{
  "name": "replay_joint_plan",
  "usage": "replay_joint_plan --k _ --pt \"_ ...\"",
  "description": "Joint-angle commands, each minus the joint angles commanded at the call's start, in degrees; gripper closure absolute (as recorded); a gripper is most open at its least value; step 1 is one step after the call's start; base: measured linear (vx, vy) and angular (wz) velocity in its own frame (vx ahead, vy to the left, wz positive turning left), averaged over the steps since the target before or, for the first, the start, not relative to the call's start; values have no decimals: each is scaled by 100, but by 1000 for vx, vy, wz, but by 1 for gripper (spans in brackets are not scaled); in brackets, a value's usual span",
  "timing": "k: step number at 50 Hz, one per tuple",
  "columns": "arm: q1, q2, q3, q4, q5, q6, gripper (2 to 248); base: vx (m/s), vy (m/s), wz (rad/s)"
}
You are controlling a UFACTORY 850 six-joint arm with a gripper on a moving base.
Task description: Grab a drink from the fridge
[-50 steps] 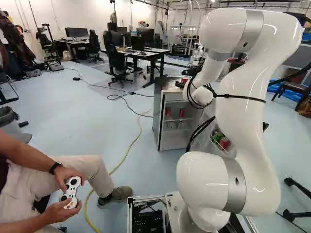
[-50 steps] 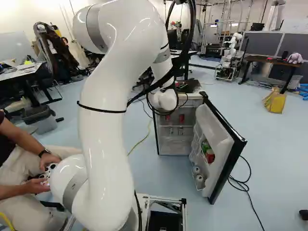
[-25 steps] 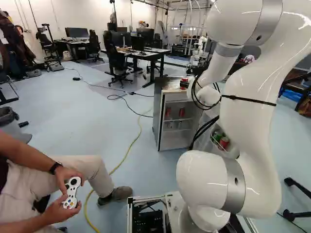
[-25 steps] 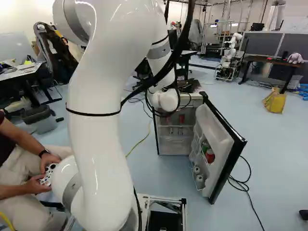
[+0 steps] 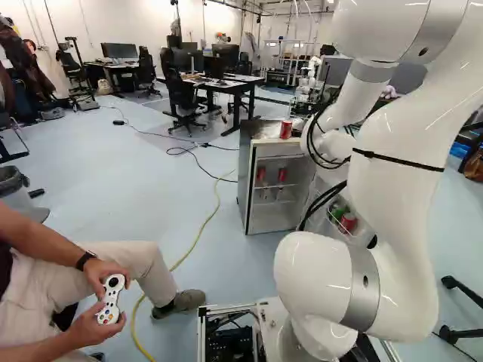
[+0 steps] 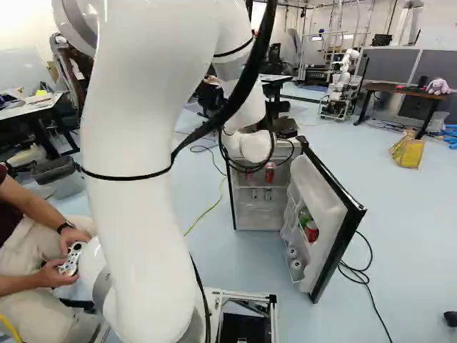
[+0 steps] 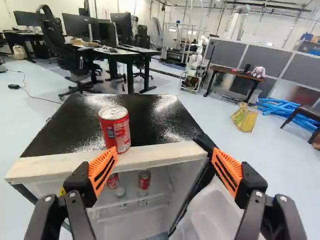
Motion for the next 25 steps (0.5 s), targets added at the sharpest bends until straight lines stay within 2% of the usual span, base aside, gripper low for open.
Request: replay_joint_plan --k 25 --pt "-38 306 8 301 -799 0 3 0 0 0"
